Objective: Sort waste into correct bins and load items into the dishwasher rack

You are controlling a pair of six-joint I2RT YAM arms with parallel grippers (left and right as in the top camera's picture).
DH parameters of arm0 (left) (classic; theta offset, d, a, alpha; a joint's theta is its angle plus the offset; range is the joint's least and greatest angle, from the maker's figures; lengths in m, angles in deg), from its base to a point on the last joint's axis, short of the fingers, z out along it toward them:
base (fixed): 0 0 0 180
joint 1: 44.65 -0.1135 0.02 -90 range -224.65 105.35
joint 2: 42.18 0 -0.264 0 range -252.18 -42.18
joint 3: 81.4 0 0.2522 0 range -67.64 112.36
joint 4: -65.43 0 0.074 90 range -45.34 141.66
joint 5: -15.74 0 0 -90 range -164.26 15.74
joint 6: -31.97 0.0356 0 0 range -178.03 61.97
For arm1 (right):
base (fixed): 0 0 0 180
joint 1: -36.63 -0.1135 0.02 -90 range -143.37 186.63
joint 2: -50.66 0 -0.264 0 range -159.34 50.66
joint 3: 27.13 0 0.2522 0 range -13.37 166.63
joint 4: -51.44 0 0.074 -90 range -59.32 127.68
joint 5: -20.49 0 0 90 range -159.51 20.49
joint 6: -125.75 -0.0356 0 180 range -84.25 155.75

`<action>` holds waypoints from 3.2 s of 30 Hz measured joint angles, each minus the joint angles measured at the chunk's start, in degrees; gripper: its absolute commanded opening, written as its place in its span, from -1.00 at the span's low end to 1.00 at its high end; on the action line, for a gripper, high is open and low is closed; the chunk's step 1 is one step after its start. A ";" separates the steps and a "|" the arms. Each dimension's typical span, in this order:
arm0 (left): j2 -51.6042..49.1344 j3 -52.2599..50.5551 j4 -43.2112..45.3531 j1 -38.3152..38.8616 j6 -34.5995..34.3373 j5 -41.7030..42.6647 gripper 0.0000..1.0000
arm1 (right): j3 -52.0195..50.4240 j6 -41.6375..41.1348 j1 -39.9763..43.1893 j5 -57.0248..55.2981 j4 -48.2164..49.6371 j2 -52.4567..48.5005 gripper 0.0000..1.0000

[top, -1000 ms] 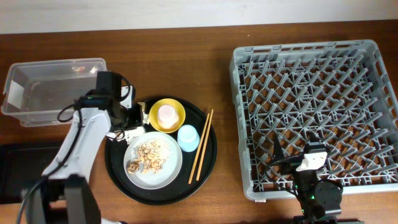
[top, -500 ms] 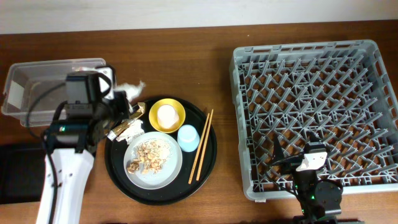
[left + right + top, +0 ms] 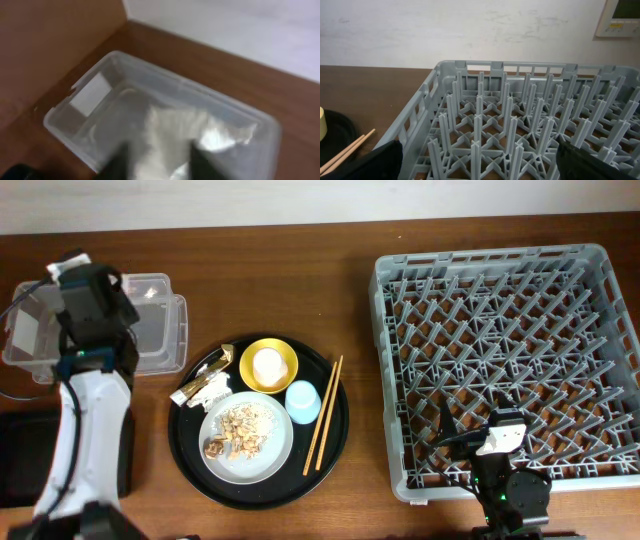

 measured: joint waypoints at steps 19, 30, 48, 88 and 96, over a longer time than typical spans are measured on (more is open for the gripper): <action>11.47 0.37 -32.89 2.21 -0.09 47.30 -0.22 | 0.00 -0.04 0.00 0.00 0.00 -0.02 0.97; 10.97 -11.93 -29.16 11.45 -2.80 32.48 -0.21 | 0.00 0.00 0.00 0.00 0.00 0.00 0.97; -2.93 -21.18 -10.49 11.47 -9.92 23.26 -0.21 | 0.00 0.02 0.00 0.00 0.00 0.00 0.97; 24.44 -21.22 -20.50 11.41 -11.19 35.32 -0.99 | 0.00 0.02 0.00 0.00 0.00 0.00 0.97; 27.30 -21.44 -9.88 11.34 -11.32 30.64 -0.99 | 0.00 -0.02 0.00 0.00 0.02 0.00 0.97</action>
